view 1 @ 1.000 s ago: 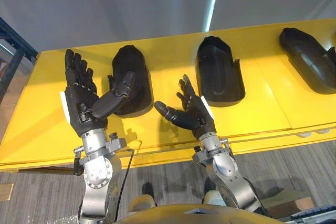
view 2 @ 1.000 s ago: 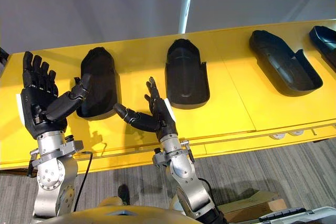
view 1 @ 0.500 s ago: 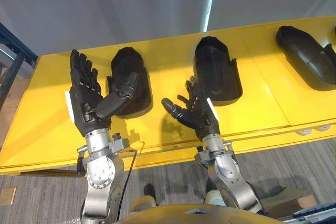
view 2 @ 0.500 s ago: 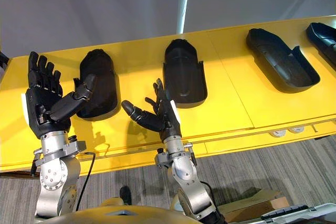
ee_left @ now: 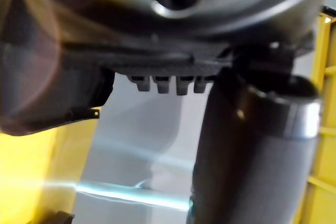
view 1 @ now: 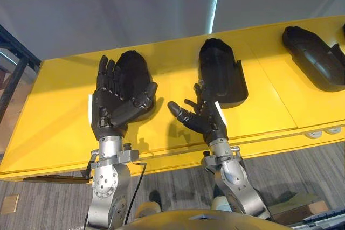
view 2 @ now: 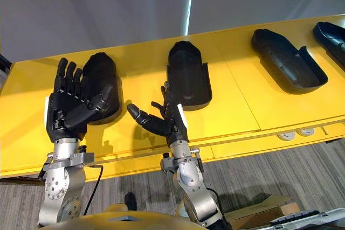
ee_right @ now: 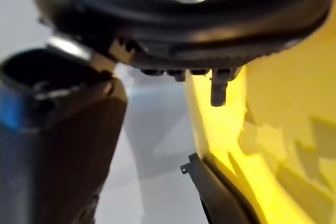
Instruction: Walk over and take three plastic housings, then place them on the shelf
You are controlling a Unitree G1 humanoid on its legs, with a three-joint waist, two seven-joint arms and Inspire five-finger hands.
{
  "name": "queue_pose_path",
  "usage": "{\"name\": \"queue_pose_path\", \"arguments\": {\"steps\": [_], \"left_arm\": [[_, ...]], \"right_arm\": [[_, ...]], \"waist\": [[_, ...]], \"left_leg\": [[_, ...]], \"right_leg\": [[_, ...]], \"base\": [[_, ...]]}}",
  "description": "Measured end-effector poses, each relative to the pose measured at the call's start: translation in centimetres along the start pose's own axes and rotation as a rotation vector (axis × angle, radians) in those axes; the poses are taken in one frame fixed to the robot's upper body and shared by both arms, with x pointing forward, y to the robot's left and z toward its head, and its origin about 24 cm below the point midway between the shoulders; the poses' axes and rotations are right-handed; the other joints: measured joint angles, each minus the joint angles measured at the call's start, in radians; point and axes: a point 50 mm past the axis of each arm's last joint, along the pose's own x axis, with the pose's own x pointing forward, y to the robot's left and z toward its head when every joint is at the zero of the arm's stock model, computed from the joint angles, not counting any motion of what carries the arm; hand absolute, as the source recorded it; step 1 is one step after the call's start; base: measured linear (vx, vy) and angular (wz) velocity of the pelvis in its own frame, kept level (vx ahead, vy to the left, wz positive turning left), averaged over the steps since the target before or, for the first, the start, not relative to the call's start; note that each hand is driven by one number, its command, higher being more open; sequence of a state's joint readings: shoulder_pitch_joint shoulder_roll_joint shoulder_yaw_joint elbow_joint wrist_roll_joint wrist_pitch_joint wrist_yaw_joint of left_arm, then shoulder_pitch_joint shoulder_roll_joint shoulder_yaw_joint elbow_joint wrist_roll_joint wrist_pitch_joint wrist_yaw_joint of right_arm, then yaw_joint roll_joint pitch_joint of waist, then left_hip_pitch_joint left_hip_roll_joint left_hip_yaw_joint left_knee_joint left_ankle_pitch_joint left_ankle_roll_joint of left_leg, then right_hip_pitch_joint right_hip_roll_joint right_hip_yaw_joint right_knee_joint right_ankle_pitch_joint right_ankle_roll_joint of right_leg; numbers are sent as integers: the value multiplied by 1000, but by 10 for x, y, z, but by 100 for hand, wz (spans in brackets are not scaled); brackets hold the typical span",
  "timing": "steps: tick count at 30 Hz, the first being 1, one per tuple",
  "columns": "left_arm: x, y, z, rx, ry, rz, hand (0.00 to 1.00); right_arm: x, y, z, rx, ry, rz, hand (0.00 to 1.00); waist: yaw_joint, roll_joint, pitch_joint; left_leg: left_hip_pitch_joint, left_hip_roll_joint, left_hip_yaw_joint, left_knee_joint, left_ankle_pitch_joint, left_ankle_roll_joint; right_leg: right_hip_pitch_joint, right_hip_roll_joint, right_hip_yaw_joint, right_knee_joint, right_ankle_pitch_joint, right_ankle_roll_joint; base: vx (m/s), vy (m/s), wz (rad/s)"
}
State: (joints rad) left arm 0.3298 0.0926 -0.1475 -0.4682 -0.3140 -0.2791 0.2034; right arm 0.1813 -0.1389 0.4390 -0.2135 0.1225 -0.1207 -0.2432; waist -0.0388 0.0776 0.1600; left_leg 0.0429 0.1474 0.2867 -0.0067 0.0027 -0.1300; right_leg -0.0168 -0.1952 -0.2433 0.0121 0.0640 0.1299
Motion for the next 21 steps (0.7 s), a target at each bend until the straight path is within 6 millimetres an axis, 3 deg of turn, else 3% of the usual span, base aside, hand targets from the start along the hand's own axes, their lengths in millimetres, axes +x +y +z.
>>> {"name": "queue_pose_path", "arguments": {"steps": [7, 21], "left_arm": [[-6, 3, -4, -18, 38, -13, 100], [-6, 2, -4, -18, 41, -27, 100]], "right_arm": [[0, -3, 0, -30, -4, -16, 100], [-1, -8, 1, -81, -16, -52, 100]], "waist": [[-3, 15, -10], [-8, 16, -11]], "left_leg": [[0, 0, 0, 0, 0, 0], [0, 0, 2, 0, 1, 1]], "right_leg": [[-1, 0, 0, 0, 0, 0], [-1, 0, 1, 0, 0, 0]], "base": [[0, 0, 0], [0, 0, 0]]}}
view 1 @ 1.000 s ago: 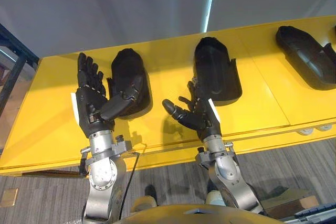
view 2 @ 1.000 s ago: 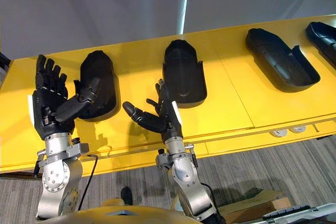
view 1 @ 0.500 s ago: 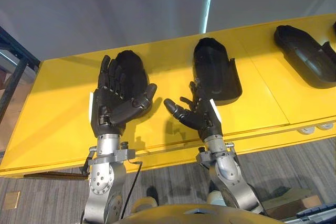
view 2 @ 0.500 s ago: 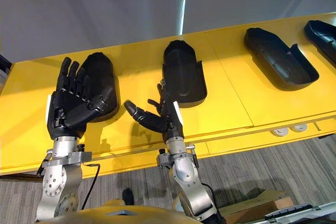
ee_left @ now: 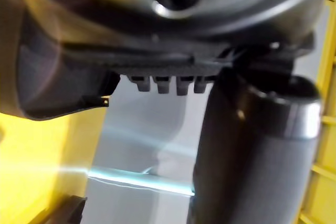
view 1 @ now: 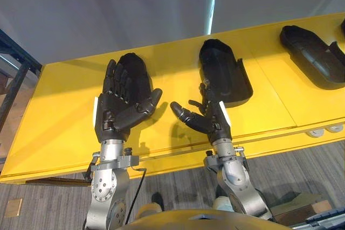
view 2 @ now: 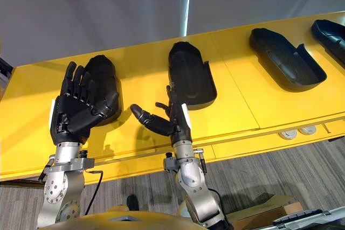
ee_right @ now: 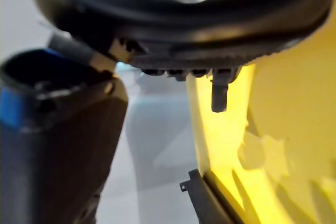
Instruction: Walk over and take three plastic housings, then place them on the shelf
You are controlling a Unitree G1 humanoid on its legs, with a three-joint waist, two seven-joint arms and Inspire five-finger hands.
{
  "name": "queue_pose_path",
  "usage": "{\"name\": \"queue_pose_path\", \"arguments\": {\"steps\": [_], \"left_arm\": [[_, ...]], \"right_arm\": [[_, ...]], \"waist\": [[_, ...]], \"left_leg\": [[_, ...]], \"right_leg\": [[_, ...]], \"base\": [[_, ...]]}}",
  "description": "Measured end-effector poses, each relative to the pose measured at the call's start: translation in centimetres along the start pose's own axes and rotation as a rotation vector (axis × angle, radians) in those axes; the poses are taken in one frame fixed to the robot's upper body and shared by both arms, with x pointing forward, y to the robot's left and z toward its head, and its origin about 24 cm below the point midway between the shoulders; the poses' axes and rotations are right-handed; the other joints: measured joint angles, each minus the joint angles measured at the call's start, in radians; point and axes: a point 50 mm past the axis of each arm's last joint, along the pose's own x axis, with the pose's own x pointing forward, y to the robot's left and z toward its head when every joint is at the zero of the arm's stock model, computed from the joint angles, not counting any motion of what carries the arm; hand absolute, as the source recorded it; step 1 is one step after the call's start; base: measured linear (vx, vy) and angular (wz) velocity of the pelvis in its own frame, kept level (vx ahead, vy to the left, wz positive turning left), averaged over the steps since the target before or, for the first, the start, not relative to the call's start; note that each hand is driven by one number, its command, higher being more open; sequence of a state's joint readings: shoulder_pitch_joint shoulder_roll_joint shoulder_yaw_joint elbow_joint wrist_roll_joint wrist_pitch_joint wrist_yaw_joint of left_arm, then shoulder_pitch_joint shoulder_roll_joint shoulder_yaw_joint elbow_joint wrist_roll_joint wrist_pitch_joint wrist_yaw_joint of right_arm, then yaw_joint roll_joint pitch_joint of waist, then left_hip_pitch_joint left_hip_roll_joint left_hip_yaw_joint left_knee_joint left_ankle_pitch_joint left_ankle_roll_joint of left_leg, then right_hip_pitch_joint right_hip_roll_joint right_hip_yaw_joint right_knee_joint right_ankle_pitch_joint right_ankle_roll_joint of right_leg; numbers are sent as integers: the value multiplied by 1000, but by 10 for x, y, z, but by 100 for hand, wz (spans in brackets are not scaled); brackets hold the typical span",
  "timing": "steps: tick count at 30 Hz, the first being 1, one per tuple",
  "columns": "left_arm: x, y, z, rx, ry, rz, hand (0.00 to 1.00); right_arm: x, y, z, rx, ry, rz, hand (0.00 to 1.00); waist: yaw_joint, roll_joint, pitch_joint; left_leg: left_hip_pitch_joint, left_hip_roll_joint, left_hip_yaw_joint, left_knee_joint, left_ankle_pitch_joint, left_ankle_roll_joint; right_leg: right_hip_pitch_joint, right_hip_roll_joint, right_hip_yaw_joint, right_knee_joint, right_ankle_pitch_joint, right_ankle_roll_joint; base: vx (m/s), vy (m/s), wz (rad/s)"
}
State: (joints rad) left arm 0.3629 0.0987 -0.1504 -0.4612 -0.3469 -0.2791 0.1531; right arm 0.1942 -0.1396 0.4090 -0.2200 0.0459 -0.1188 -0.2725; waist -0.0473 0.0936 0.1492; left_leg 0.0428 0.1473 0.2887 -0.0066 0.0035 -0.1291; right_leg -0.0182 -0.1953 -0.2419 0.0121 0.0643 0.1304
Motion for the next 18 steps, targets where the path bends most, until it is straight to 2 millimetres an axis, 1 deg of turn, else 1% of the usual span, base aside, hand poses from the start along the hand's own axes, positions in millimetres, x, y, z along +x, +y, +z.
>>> {"name": "queue_pose_path", "arguments": {"steps": [5, 10, 14, 17, 18], "left_arm": [[0, 0, 0, 2, 0, 3, 100], [0, 4, 0, 7, -3, 68, 100], [1, 10, 2, 27, -16, 138, 100], [2, 17, 7, 90, -47, 202, 100], [2, 21, 9, 121, -63, 228, 100]], "right_arm": [[-4, 0, 1, 8, 1, 30, 100], [-6, 2, 1, 36, 6, 137, 100], [-7, 9, 5, 47, -38, 216, 100], [-7, 16, 10, 48, -77, 296, 100], [-5, 19, 12, 41, -93, 323, 100]], "waist": [[0, 2, -1], [-4, 6, -5], [-1, 9, -15], [8, 4, -27], [19, 0, -30]], "left_leg": [[0, 0, 0, 0, 0, 0], [1, 0, -2, 1, 1, 0], [2, 1, -11, 1, 4, 0], [8, 1, -28, 1, 6, 0], [13, 1, -31, 0, 7, 0]], "right_leg": [[0, 0, 0, 0, 0, 0], [3, 0, -2, 0, 1, 1], [9, 0, -11, 1, 1, 1], [28, 0, -26, -1, 1, 1], [35, 0, -29, -2, 1, 0]], "base": [[0, 0, 0], [0, 0, 1], [0, 0, 6], [-10, -1, 13], [-37, -6, 11]]}}
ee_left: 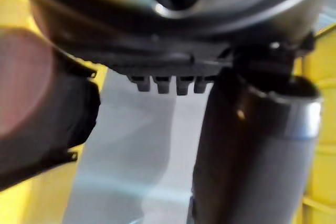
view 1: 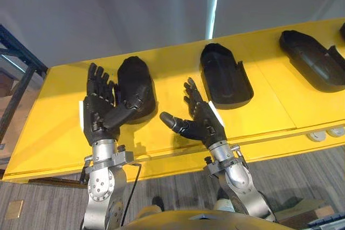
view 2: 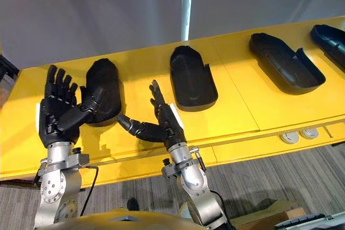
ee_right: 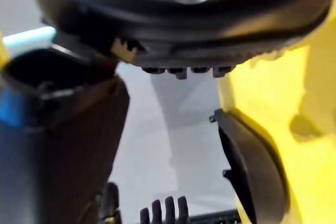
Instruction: Walk over and take three plastic housings, then place them on the shelf
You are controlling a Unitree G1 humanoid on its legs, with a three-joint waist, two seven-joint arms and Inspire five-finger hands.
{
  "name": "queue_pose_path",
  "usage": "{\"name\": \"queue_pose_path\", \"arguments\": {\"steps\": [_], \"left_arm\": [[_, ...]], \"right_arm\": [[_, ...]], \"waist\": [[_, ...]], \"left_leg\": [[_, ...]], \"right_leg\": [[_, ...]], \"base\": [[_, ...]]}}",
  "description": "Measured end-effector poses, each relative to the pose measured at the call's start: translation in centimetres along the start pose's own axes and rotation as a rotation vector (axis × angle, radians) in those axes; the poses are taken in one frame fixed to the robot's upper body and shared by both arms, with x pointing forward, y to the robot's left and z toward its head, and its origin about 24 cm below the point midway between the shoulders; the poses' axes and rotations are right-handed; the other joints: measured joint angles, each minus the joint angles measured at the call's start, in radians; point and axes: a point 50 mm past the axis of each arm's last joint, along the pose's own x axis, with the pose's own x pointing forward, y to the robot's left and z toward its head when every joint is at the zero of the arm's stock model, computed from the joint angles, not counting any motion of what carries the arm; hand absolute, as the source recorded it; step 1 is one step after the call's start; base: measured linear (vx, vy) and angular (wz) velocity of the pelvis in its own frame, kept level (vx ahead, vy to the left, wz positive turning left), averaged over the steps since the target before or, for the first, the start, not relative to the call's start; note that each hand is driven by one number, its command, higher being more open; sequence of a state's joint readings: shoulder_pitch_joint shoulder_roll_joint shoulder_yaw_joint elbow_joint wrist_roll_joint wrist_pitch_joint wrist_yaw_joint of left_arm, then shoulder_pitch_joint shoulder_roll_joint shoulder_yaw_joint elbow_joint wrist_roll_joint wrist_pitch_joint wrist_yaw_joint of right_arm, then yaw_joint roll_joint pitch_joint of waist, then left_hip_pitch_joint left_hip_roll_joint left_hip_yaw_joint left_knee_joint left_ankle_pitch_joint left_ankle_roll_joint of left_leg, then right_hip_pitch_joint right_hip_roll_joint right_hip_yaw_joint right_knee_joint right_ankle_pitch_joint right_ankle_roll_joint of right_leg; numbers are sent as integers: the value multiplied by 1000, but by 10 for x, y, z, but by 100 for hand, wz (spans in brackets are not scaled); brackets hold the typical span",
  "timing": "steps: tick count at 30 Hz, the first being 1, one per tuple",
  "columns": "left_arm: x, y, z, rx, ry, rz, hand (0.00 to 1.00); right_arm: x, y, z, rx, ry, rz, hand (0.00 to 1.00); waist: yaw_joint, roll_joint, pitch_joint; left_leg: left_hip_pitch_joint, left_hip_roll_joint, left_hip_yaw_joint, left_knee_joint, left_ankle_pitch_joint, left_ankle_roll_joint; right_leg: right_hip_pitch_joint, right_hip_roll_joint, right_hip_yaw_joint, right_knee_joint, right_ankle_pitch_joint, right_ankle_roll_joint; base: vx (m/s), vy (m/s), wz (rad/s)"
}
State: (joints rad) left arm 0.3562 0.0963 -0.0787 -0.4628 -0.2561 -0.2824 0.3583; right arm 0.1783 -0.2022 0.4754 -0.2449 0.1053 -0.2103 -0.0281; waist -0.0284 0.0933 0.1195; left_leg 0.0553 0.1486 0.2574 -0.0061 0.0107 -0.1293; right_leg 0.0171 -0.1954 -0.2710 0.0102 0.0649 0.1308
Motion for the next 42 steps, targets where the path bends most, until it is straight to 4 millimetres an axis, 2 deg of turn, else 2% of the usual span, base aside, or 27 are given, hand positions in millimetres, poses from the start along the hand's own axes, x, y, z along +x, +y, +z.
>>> {"name": "queue_pose_path", "arguments": {"steps": [6, 14, 18, 21, 24, 27, 30, 36, 42], "left_arm": [[5, 16, 13, 110, -86, 84, 100], [11, 37, 15, 254, -49, 71, 100], [19, 51, 3, 325, 17, 30, 100], [26, 65, -19, 325, 120, 64, 100], [25, 73, -36, 340, 199, 90, 100], [27, 74, -48, 333, 256, 100, 100], [25, 75, -53, 293, 280, 108, 100], [22, 67, -61, 170, 331, 47, 100], [15, 56, -74, 144, 398, -35, 100]], "right_arm": [[8, 7, 6, 0, -38, 42, 100], [13, 8, 11, -5, -63, 47, 100], [15, -5, 13, -30, -75, 12, 100], [15, -13, 14, -25, -77, -1, 100], [14, -15, 14, -32, -75, 20, 100], [12, -17, 12, -53, -52, 66, 100], [11, -16, 9, -50, -39, 101, 100], [15, -11, 2, -49, 5, 166, 100], [22, -12, -14, -59, 121, 155, 100]], "waist": [[29, -20, -19], [36, -22, -36], [32, -17, -40], [25, -15, -41], [21, -15, -41], [22, -14, -41], [22, -12, -39], [24, -5, -30], [24, 8, -13]], "left_leg": [[0, -1, -35, -22, 19, 0], [7, -2, -52, -36, 32, 0], [9, -1, -49, -38, 33, 0], [16, 0, -39, -40, 33, 0], [24, 0, -21, -48, 33, 0], [22, 0, -15, -48, 33, -1], [22, -1, -16, -48, 34, -1], [24, -1, -22, -44, 33, -1], [22, -1, -29, -33, 33, -1]], "right_leg": [[25, 2, -41, -14, -1, -1], [36, 3, -55, -13, 0, -1], [36, 3, -52, -13, 0, -1], [34, 4, -46, -12, 0, -1], [25, 5, -30, -11, 0, -1], [18, 4, -25, -8, 0, -1], [17, 4, -24, -7, 0, -2], [17, 1, -26, 9, -10, -4], [16, -4, -33, 28, -20, -6]], "base": [[-36, -8, 17], [-1, -1, 7], [-2, 1, -1], [-3, 3, -8], [1, 6, -17], [7, 5, -6], [0, 0, 0], [-5, 0, 0], [-30, 1, 2]]}}
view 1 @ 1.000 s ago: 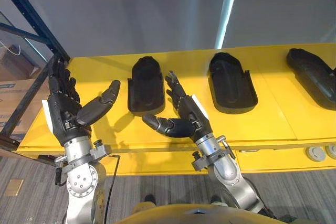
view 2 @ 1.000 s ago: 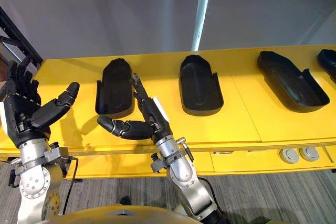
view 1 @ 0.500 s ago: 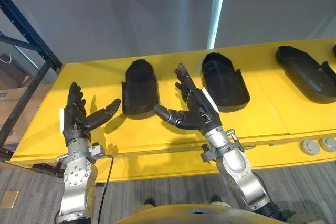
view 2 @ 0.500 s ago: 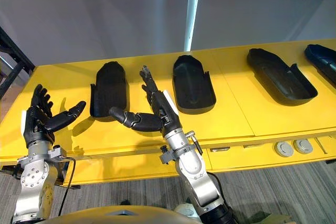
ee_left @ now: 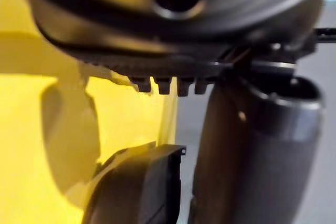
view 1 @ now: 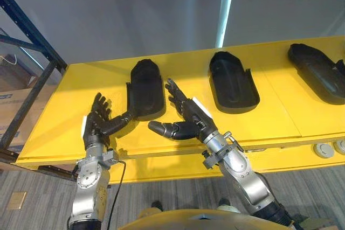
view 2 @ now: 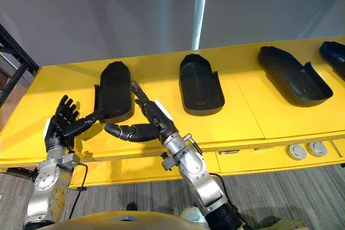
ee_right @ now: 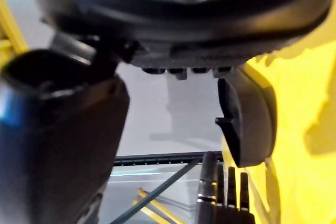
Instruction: Walk over and take three plastic housings, then place them on the shelf
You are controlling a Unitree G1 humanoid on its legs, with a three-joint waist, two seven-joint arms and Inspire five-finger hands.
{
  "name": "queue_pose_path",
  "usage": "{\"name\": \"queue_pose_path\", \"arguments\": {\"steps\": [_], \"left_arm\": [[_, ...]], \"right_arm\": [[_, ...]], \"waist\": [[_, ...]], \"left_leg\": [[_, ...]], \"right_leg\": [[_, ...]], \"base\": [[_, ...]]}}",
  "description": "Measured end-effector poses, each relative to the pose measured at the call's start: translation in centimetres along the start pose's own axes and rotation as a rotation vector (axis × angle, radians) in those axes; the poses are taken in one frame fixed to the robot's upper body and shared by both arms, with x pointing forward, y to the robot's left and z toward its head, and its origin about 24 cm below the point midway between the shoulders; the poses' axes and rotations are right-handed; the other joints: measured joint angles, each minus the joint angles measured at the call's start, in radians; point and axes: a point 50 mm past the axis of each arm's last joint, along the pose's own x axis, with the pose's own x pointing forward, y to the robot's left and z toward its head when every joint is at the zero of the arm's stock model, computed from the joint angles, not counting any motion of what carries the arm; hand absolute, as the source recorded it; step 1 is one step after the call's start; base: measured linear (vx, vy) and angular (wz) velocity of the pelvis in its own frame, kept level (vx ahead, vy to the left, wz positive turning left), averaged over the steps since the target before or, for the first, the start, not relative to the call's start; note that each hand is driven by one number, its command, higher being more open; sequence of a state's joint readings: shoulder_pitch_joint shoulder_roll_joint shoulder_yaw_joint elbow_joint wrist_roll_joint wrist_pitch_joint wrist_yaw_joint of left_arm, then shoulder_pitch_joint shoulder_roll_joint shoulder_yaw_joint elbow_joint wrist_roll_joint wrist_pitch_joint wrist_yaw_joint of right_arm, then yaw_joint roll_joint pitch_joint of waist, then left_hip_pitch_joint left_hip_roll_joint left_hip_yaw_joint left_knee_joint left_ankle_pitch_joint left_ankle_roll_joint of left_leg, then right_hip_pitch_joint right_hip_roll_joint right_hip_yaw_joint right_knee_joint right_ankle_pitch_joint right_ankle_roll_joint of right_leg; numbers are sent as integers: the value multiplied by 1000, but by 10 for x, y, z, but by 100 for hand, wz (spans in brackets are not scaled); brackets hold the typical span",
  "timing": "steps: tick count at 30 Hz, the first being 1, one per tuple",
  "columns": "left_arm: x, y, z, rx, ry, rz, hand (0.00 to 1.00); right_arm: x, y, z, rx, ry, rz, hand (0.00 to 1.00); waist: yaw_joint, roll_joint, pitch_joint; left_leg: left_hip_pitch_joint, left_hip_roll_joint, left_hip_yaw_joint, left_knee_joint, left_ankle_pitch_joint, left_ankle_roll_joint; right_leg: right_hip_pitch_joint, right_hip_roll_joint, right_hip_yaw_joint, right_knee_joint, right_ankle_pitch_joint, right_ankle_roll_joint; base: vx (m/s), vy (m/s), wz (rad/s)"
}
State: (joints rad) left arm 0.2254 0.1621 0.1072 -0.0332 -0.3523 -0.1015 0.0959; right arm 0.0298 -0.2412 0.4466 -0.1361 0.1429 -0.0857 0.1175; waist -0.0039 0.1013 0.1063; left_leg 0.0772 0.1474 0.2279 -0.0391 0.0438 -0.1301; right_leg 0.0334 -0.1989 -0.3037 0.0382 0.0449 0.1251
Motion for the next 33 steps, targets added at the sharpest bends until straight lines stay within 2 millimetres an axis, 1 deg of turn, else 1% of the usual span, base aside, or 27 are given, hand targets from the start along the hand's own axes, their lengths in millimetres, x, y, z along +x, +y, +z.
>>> {"name": "queue_pose_path", "arguments": {"steps": [3, 6, 13, 17, 23, 33], "left_arm": [[0, -6, 0, -12, -1, -44, 100], [0, -7, 2, -13, -7, -57, 100], [2, -16, 3, -14, -17, -89, 100], [2, -21, 6, -16, -17, -125, 100], [0, -36, 4, -24, -11, -234, 100], [0, -41, 6, -26, -16, -255, 100]], "right_arm": [[2, -4, -9, -1, 59, -39, 100], [3, -2, -15, -17, 90, -52, 100], [15, -2, -10, -36, 66, -43, 100], [15, -1, -10, -34, 65, -38, 100], [17, 4, -11, -34, 72, -1, 100], [17, 3, -11, -35, 70, -16, 100]], "waist": [[1, 6, 13], [1, 11, 18], [4, 15, 34], [7, 11, 37], [0, 11, 44], [-1, 9, 52]], "left_leg": [[-3, -3, -4, 0, 1, 2], [-14, -7, -7, 2, 3, 4], [-15, -18, -22, 7, 4, 6], [-17, -19, -22, 7, 4, 6], [-15, -18, -21, 12, 3, 7], [-16, -16, -12, 18, 1, 7]], "right_leg": [[-7, -6, -3, 15, -5, 1], [-16, -10, -5, 17, -4, 1], [-25, -27, -11, 55, -22, 6], [-31, -30, -10, 65, -26, 7], [-34, -31, -9, 78, -33, 4], [-42, -31, 2, 83, -35, 3]], "base": [[-13, 7, 3], [-1, 9, 5], [1, 7, 6], [0, 0, 0], [0, 0, 0], [-1, 0, -1]]}}
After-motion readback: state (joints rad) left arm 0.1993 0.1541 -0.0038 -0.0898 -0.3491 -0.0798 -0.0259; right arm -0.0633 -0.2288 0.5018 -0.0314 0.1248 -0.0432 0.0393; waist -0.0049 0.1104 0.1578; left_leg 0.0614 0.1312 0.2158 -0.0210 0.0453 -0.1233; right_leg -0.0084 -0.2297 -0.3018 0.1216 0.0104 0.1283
